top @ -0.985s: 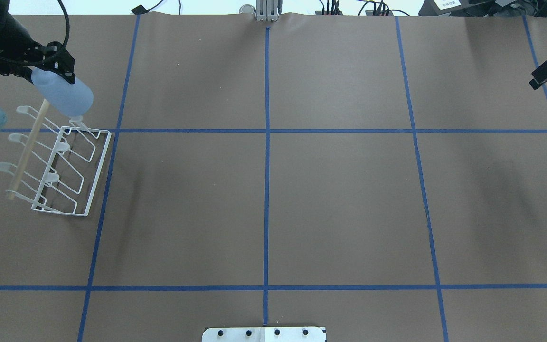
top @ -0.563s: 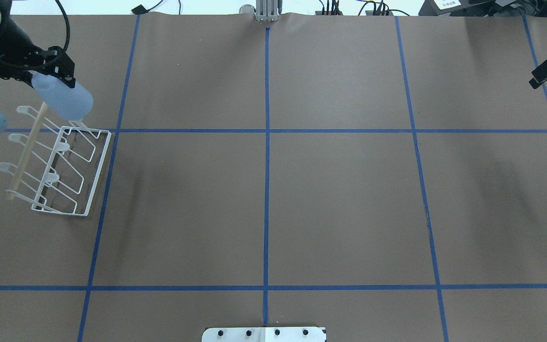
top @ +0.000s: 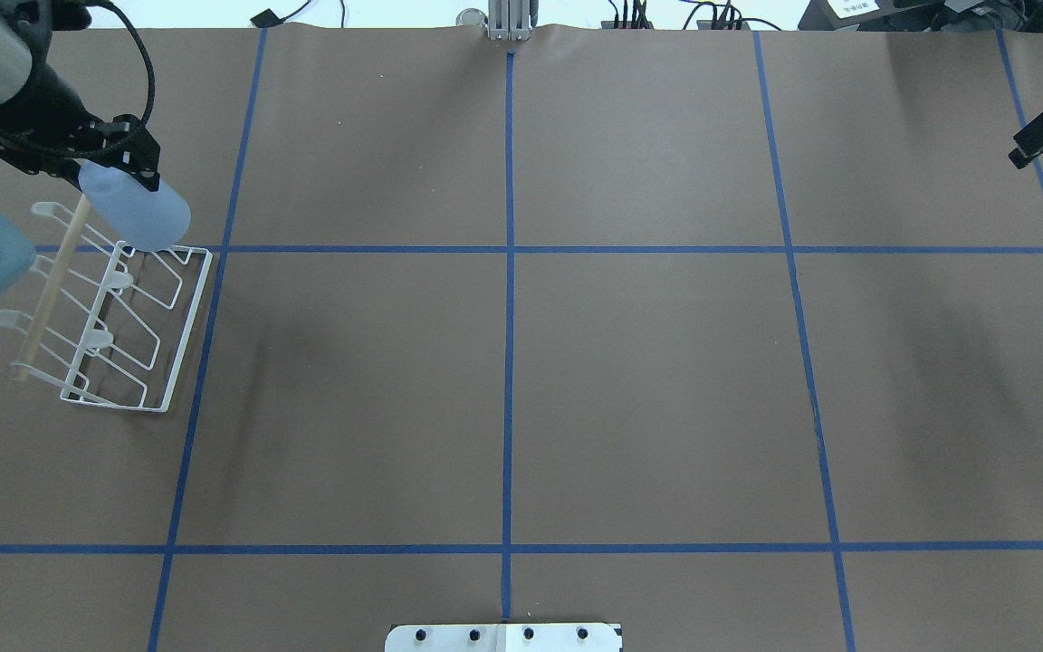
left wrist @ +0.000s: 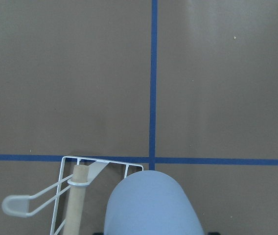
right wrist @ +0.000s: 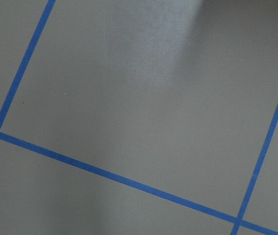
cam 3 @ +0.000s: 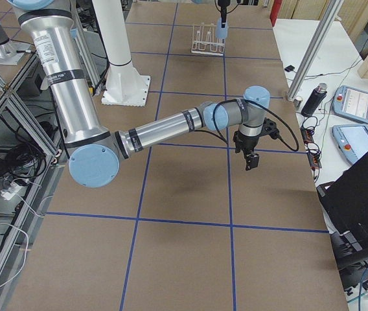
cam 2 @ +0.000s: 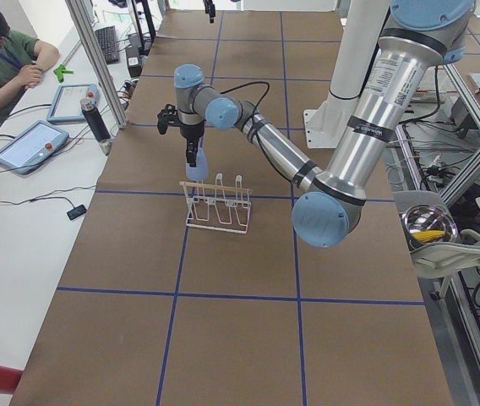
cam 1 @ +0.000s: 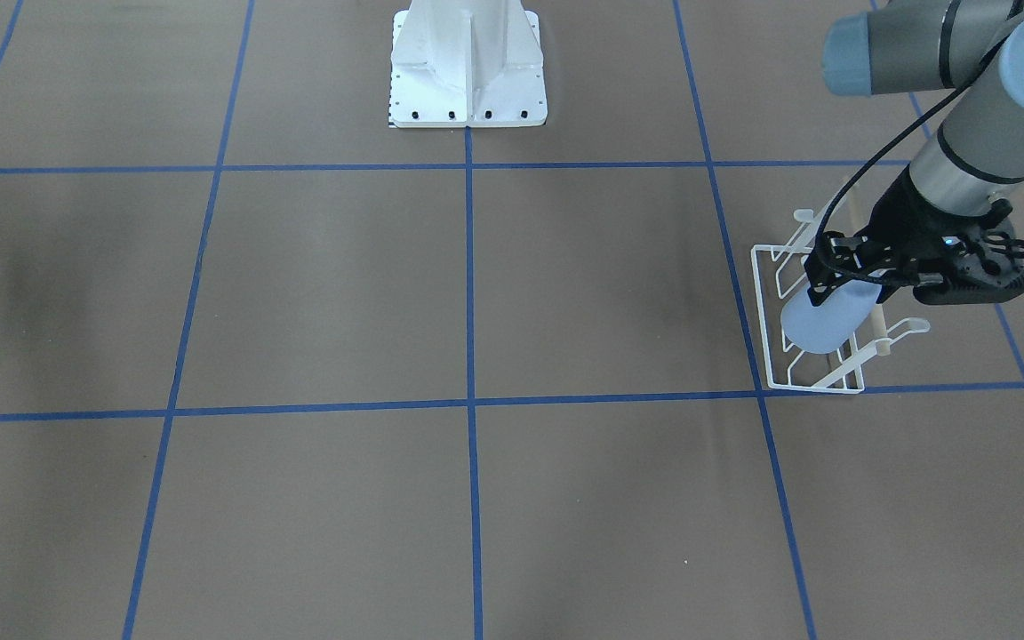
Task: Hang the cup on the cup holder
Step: 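Lower the cup with the left gripper onto a rack hook, then open the left gripper and lift it away from the cup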
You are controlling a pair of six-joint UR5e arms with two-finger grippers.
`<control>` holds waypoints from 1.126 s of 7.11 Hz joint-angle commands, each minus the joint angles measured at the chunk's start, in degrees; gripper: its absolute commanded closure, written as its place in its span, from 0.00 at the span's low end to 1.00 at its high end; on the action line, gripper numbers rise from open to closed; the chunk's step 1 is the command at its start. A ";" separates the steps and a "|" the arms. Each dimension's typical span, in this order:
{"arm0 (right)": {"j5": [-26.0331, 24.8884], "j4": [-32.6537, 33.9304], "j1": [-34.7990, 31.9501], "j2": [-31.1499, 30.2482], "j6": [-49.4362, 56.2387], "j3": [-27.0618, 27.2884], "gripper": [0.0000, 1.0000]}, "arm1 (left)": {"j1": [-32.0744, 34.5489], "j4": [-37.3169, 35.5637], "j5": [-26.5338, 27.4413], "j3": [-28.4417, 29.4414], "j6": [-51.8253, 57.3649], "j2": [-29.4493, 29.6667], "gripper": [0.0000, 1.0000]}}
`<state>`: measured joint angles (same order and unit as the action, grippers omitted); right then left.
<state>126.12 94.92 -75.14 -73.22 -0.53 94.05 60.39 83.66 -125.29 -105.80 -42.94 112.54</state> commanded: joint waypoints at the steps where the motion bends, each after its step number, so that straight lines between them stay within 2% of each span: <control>1: 0.00 0.00 0.00 0.01 0.00 0.00 0.00 | -0.89 0.19 0.04 1.55 0.22 -0.04 1.00; 2: 0.00 0.00 0.00 0.01 0.00 0.00 0.00 | -0.89 0.19 0.04 2.00 0.31 -0.13 1.00; 3: 0.00 0.00 0.00 0.01 0.00 0.00 0.00 | -0.89 0.36 -0.04 2.09 0.31 -0.83 0.61; 4: 0.00 0.00 0.00 -0.08 0.00 0.00 0.00 | -0.89 0.54 0.13 1.57 0.57 -1.70 0.02; 6: 1.05 -0.96 0.00 -1.48 0.17 0.00 0.00 | 0.24 0.89 0.13 -0.45 6.17 -3.38 0.02; 8: 0.97 -1.05 0.09 -1.93 -0.53 0.27 0.00 | 3.49 0.98 0.04 -0.81 7.24 -5.48 0.02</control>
<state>127.03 93.99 -75.10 -74.70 -0.88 94.48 61.99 84.60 -125.20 -106.20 -36.95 108.35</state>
